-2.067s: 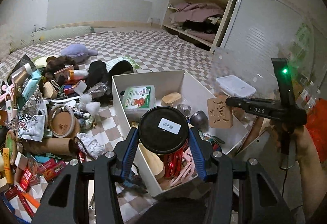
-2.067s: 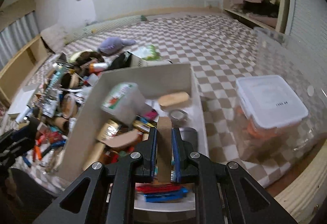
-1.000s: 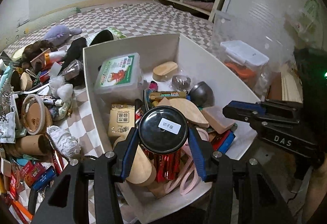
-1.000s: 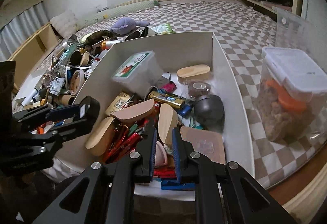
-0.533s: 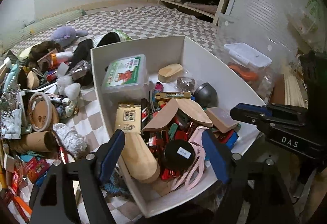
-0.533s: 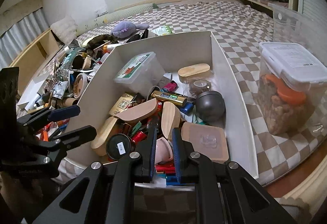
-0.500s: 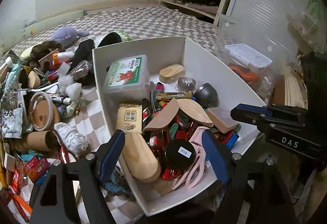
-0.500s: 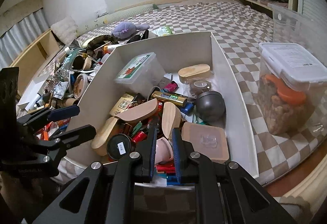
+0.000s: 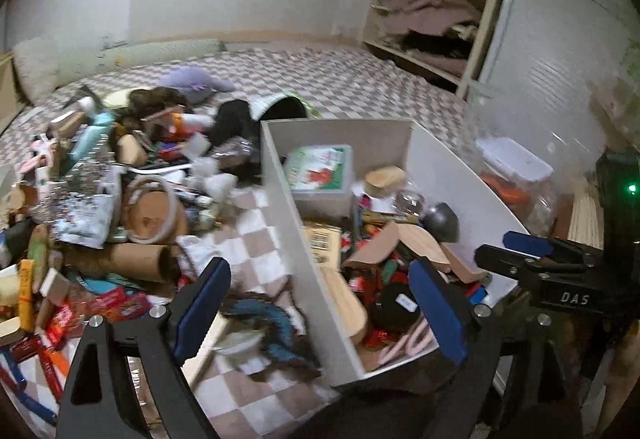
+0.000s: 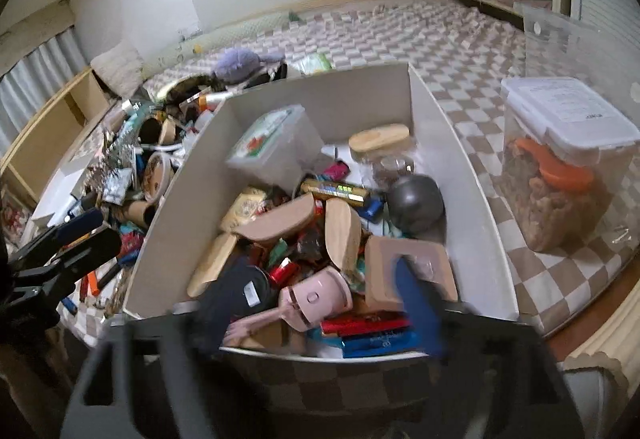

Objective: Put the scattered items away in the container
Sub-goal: 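Lower the black jar into the white box and open the left gripper while the right gripper releases the tile, then withdraw both tools from the white box back over the pile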

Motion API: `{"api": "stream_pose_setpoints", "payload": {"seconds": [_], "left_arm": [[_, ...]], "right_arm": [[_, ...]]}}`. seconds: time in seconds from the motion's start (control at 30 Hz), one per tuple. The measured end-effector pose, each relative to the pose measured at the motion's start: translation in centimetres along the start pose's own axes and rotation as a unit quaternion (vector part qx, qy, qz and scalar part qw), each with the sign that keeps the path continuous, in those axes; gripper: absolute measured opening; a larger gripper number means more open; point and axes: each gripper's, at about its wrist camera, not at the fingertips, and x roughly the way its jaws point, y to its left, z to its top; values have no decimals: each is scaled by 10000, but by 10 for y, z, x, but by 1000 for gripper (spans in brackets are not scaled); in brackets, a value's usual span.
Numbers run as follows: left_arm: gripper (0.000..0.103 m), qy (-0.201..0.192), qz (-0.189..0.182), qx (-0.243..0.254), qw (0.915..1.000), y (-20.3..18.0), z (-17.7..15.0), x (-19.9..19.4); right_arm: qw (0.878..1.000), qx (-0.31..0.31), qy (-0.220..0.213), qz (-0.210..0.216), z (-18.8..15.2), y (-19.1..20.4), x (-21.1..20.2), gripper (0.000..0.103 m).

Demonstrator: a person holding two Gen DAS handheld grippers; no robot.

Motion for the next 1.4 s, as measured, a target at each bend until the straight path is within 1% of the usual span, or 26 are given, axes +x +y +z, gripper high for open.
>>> {"api": "stream_pose_setpoints", "payload": {"seconds": [0.03, 0.1, 0.2, 0.23, 0.27, 0.33, 0.4, 0.5, 0.57, 0.67, 0.8, 0.93, 1.0, 1.07, 1.1, 1.17, 1.23, 1.3, 1.4], "left_arm": [[100, -31, 41, -16, 10000, 4, -1, -3], [101, -144, 206, -18, 9997, 14, -4, -10], [101, -232, 483, -33, 9986, 25, -8, -18], [101, -229, 554, -63, 9982, 29, -9, -21], [101, -226, 625, -94, 9977, 33, -10, -23], [101, -284, 671, -149, 9972, 41, -13, -29], [101, -433, 662, -159, 9967, 49, -16, -37], [101, -602, 807, -94, 9949, 57, -18, -48], [101, -706, 904, -74, 9934, 62, -18, -55], [101, -869, 1015, -95, 9910, 73, -19, -68], [101, -1121, 1222, -203, 9859, 92, -20, -89], [101, -1330, 1457, -336, 9798, 113, -23, -109], [101, -1420, 1591, -395, 9762, 124, -26, -118], [101, -1499, 1699, -415, 9731, 132, -29, -125], [101, -1537, 1770, -433, 9712, 137, -31, -129], [101, -1610, 1872, -491, 9678, 146, -35, -136], [101, -1646, 1866, -587, 9668, 157, -39, -142], [101, -1643, 1946, -662, 9648, 167, -42, -147], [101, -1628, 1968, -795, 9636, 184, -47, -154]], "right_arm": [[10000, -46, 11, -12, 1, 4, -1, 79], [9999, -140, 38, -58, 5, 12, -2, 79], [9995, -298, -39, -102, 10, 26, -6, 79], [9993, -331, -77, -124, 12, 31, -8, 82], [9992, -352, -135, -156, 14, 37, -10, 88], [9988, -353, -298, -176, 17, 44, -16, 95], [9982, -325, -487, -137, 20, 52, -22, 96], [9972, -217, -698, -144, 22, 63, -29, 97], [9961, -114, -857, -171, 23, 70, -32, 103], [9938, -88, -1103, -55, 22, 81, -37, 103], [9927, -213, -1133, 366, 25, 97, -41, 103], [9903, -368, -1230, 523, 31, 116, -41, 103], [9862, -570, -1424, 624, 33, 130, -43, 103], [9814, -755, -1646, 643, 33, 143, -46, 103], [9805, -813, -1680, 616, 34, 150, -46, 103], [9791, -917, -1717, 582, 35, 164, -45, 103], [9782, -1007, -1704, 625, 35, 177, -42, 103], [9778, -1087, -1660, 677, 35, 190, -38, 103], [9767, -1073, -1714, 718, 33, 204, -32, 103]]}}
